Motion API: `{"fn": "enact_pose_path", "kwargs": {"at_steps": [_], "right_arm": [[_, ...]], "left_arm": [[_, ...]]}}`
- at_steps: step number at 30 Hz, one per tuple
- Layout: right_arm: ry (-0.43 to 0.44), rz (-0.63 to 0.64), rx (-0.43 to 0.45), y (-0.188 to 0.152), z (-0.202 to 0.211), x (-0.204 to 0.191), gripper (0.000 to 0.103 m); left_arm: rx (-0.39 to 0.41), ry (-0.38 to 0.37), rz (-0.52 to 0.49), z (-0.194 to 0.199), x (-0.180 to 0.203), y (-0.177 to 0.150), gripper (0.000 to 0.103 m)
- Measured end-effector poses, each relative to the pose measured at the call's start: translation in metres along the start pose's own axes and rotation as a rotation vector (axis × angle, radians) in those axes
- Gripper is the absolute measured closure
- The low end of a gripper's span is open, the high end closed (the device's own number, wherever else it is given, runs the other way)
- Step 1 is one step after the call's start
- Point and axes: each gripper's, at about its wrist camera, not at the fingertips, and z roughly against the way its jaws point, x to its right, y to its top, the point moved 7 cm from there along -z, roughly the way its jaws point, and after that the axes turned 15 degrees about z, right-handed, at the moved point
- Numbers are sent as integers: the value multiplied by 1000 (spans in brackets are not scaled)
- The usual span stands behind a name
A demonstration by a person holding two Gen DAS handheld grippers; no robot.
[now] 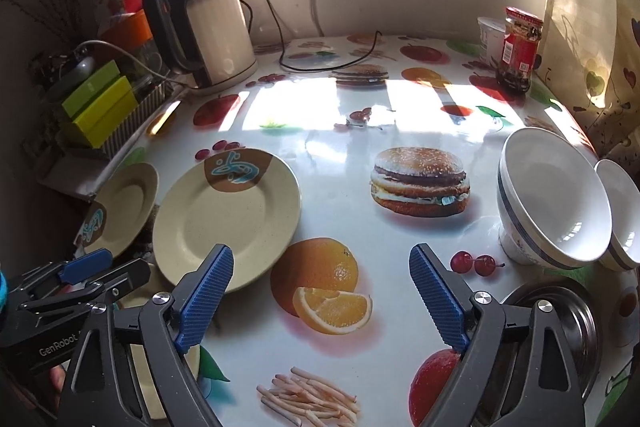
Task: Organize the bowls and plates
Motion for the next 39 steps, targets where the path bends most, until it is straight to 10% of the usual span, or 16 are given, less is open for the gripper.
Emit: {"fn": "enact_pose_path", "kwargs": {"at_steps": [39], "right_arm": [[160,-82,-62,26,-75,-4,78]], "left_arm": [[-71,-28,79,-41,-1,24,73]]}}
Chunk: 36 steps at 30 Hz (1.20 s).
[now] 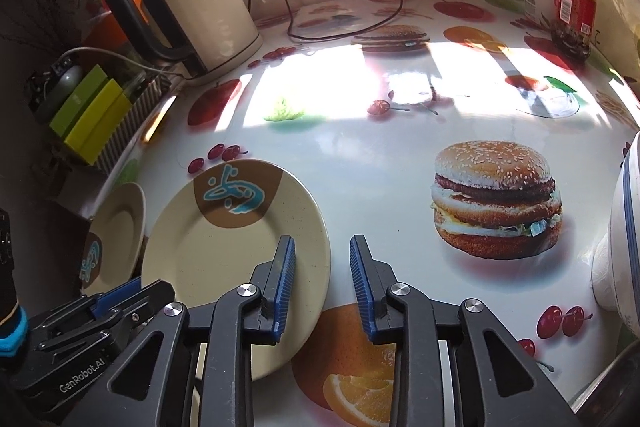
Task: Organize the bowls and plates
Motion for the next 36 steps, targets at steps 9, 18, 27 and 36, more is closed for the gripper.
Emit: {"fn": "enact_pose_path", "kwargs": {"at_steps": [9,18,27,36], "right_arm": [[20,-5,5,0,0,-1,85],[20,-14,3,-1,3,0,85],[20,-12,25,0,21,-3,85],[24,6,56,-1,46,-13,85]], "left_arm": [[12,5,-2,2,1,2,73],[13,6,-10,4,3,1,73],[38,-6,-18,17,5,0,73],[65,-19,-19,39,2,-7,73]]}}
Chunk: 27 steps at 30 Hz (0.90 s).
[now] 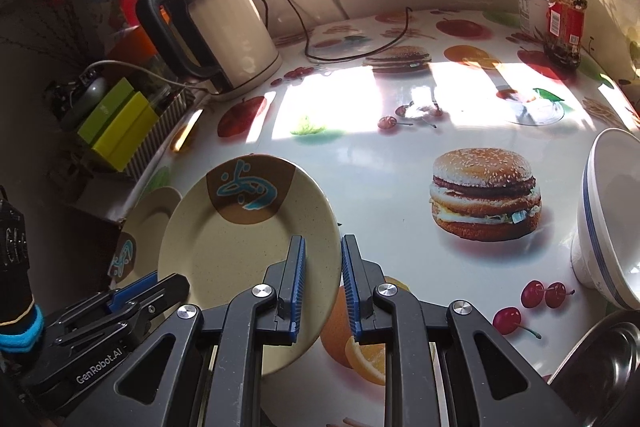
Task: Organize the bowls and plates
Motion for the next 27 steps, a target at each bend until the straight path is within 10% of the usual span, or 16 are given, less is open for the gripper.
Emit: {"fn": "enact_pose_path", "kwargs": {"at_steps": [27], "right_arm": [[38,96,-30,-52,30,-63,85]], "left_arm": [[34,34,28,53,-48,-56,73]]}}
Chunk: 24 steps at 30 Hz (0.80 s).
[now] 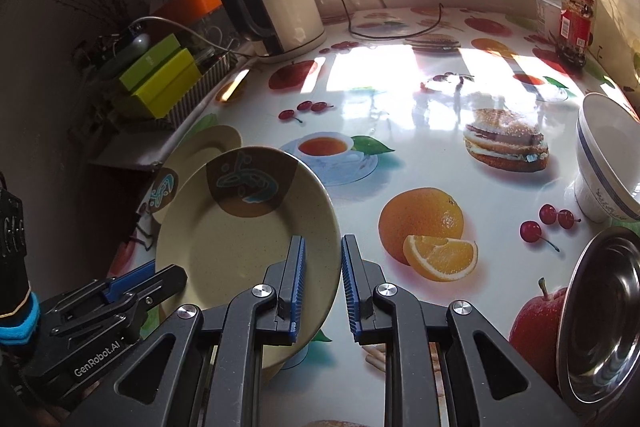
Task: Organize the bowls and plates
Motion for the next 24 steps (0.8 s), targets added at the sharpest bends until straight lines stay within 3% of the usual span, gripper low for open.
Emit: {"fn": "enact_pose_path", "kwargs": {"at_steps": [24], "right_arm": [[33,69,-71,-28,-18,-39,85]], "left_arm": [[-25,51,52,1,-41,-28,73]]}}
